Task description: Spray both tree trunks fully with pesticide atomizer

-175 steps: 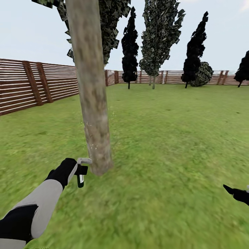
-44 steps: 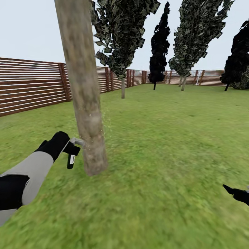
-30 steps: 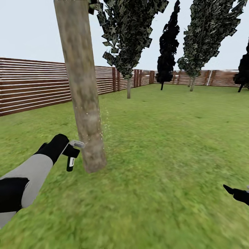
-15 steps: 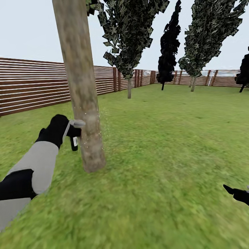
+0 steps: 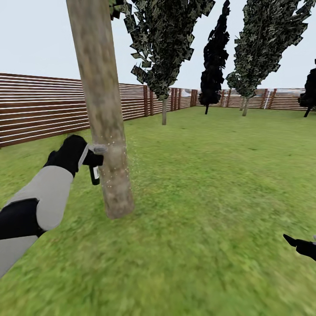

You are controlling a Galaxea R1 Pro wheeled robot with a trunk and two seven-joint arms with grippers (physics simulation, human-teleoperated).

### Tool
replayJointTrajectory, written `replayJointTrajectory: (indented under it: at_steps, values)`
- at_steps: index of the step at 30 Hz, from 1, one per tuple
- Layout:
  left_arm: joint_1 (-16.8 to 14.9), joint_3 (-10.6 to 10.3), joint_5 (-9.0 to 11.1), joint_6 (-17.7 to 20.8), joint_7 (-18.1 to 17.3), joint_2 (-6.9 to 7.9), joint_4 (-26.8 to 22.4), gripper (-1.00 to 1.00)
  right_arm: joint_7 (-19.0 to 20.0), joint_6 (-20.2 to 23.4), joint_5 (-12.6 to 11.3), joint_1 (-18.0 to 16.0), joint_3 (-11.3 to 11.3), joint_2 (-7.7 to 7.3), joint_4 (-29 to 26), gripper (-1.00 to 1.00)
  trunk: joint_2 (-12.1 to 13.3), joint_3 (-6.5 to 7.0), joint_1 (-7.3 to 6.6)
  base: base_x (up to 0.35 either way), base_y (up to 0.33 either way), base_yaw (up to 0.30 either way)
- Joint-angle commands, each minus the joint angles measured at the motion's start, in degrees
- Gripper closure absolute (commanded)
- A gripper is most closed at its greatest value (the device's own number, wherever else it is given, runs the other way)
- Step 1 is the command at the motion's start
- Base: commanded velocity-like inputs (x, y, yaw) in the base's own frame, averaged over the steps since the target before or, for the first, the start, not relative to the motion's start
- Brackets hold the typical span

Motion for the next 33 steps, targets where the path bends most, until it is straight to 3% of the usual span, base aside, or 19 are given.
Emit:
replayJointTrajectory:
  at_steps: [1,5,9,14,17,20,22,25,26,31,33]
  values:
    - [0.1,0.0,-0.1,-0.1,0.0,0.01,0.9,1.00,0.0,0.0,0.0,0.0,0.0,0.01,0.0,-1.00,0.0,0.01,-0.01,0.000,0.000,0.000]
    - [0.3,0.0,-0.1,-1.0,-0.1,0.09,7.0,1.00,0.0,0.0,0.0,0.0,0.0,-0.01,0.0,-1.00,0.0,0.01,-0.01,0.000,0.000,0.000]
    - [1.5,0.0,-0.1,-3.2,0.0,1.95,9.0,1.00,0.0,0.0,0.0,0.0,0.0,0.01,0.0,-1.00,0.0,0.01,-0.01,0.000,0.000,0.000]
    - [6.6,0.0,0.0,-8.3,0.0,2.39,9.5,1.00,0.0,0.0,0.0,0.0,0.0,0.01,0.0,-1.00,0.0,0.01,-0.01,0.000,0.000,0.000]
    - [10.9,0.1,0.1,-13.7,0.3,2.39,9.5,1.00,0.0,0.0,0.0,0.0,0.0,0.00,0.0,-1.00,0.0,0.01,-0.01,0.000,0.000,0.000]
    - [13.4,0.3,0.4,-16.0,3.6,2.37,9.5,1.00,0.1,0.0,0.0,0.0,0.0,0.01,0.0,-1.00,0.0,0.01,-0.01,0.000,0.000,0.062]
    - [15.0,0.5,2.5,-17.6,4.2,2.21,9.5,1.00,0.1,0.0,0.0,0.0,0.0,0.01,0.0,-1.00,0.0,0.01,-0.01,0.000,0.000,0.208]
    - [18.2,0.7,10.2,-23.1,4.5,2.14,9.5,1.00,0.1,0.0,0.0,0.0,0.0,0.01,0.0,-1.00,0.0,0.01,-0.01,0.000,0.000,0.235]
    - [18.9,0.7,11.3,-24.7,4.5,2.06,9.5,1.00,0.1,0.0,0.0,0.0,0.0,0.01,0.0,-1.00,0.0,0.01,-0.01,0.000,0.000,0.108]
    - [20.6,0.6,12.1,-25.9,5.4,1.56,9.6,1.00,0.1,0.1,0.0,0.0,0.0,0.01,0.0,-1.00,0.0,0.01,-0.01,0.048,-0.099,0.027]
    - [20.8,0.6,12.2,-26.0,10.7,0.70,9.9,1.00,0.1,0.2,0.0,0.0,0.1,0.01,-0.1,-1.00,0.0,0.01,-0.01,0.144,-0.271,0.065]
